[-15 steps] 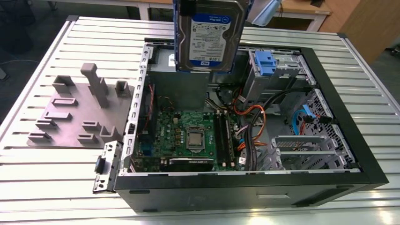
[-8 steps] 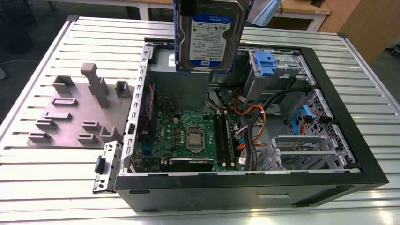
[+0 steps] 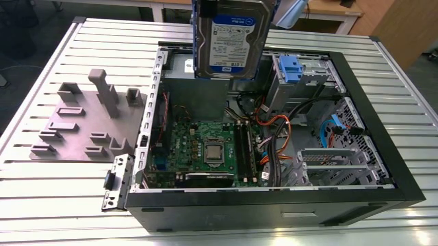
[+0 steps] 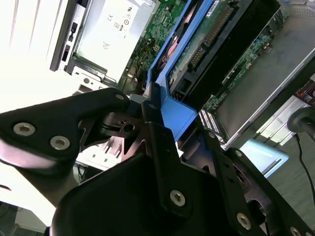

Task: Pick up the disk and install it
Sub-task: 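Pick up the disk, then insert the disk into the insertion slot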

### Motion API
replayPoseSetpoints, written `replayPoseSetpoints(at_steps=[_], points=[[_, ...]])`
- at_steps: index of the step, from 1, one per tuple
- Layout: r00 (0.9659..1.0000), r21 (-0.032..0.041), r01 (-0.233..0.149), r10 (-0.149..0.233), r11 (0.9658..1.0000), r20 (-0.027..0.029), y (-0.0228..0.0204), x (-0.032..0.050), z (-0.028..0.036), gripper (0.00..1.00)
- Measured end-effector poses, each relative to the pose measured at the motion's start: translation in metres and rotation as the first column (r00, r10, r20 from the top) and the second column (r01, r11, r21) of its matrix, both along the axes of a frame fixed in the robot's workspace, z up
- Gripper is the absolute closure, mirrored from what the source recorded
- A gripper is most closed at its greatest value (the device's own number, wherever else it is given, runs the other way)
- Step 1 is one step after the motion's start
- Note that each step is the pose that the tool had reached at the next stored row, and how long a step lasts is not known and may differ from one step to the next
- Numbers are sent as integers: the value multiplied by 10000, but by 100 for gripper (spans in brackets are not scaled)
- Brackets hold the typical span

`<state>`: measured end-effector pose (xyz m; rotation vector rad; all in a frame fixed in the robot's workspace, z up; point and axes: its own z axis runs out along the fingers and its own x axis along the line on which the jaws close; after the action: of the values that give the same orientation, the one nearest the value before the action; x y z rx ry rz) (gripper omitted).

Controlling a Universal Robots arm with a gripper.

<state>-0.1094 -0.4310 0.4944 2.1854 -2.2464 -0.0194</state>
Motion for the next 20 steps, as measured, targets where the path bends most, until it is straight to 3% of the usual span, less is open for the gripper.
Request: replayPoseSetpoints(at_steps=[6, 20], points=[[10000, -2, 0, 0, 10000, 0, -16, 44, 0, 64], [10000, -1, 0, 0, 10000, 0, -17, 56, 0, 64]])
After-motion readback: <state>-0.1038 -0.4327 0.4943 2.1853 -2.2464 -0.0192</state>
